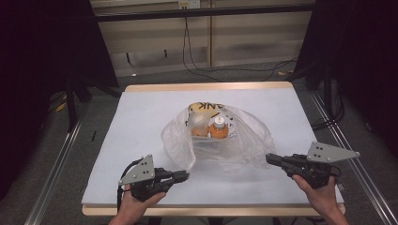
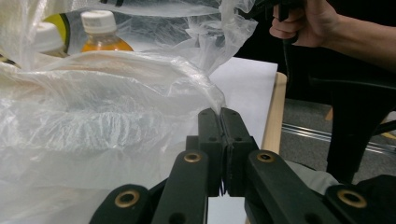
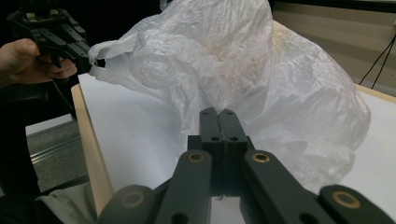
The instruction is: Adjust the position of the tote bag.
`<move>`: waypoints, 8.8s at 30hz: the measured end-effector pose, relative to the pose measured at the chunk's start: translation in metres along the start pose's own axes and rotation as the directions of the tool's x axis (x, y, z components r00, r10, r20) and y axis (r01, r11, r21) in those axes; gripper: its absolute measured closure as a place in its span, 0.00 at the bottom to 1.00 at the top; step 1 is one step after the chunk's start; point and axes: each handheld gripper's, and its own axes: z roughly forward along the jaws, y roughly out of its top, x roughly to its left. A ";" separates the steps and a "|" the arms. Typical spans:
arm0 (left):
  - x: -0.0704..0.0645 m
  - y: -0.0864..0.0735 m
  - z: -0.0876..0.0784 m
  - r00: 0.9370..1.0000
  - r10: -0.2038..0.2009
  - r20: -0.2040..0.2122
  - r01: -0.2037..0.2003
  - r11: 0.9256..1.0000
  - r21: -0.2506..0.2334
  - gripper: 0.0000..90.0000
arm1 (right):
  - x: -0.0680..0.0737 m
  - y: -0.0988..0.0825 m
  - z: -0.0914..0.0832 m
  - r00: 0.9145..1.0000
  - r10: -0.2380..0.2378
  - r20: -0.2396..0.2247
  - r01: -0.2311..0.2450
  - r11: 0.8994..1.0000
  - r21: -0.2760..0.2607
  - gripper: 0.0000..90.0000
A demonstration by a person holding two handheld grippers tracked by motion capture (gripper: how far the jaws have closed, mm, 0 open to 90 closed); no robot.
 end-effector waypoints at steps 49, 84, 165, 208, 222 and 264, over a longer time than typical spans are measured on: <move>0.068 0.095 -0.048 0.978 -0.001 -0.207 -0.044 0.977 -0.210 0.99 | -0.053 0.098 0.011 0.999 -0.012 0.048 0.021 0.979 -0.205 1.00; 0.105 0.107 -0.092 0.950 -0.050 -0.307 -0.038 0.961 -0.272 0.99 | -0.072 0.149 0.014 0.990 0.004 0.140 0.035 0.961 -0.275 1.00; 0.132 -0.047 -0.015 0.956 -0.123 -0.267 0.192 0.949 0.252 0.99 | -0.106 -0.029 0.072 0.958 0.168 0.232 -0.216 0.956 0.199 1.00; 0.105 -0.026 -0.035 0.956 -0.134 -0.261 0.154 0.986 0.059 0.59 | -0.086 -0.030 0.021 0.955 0.141 0.262 -0.178 0.977 0.122 0.68; 0.101 0.010 -0.004 0.975 -0.063 -0.213 0.073 0.996 0.042 0.56 | -0.066 0.005 0.012 0.970 0.087 0.225 -0.096 0.995 0.026 0.60; 0.132 0.058 0.046 0.989 -0.022 -0.149 0.028 0.999 0.038 1.00 | -0.075 0.049 0.116 0.997 0.026 0.066 -0.030 0.997 0.068 1.00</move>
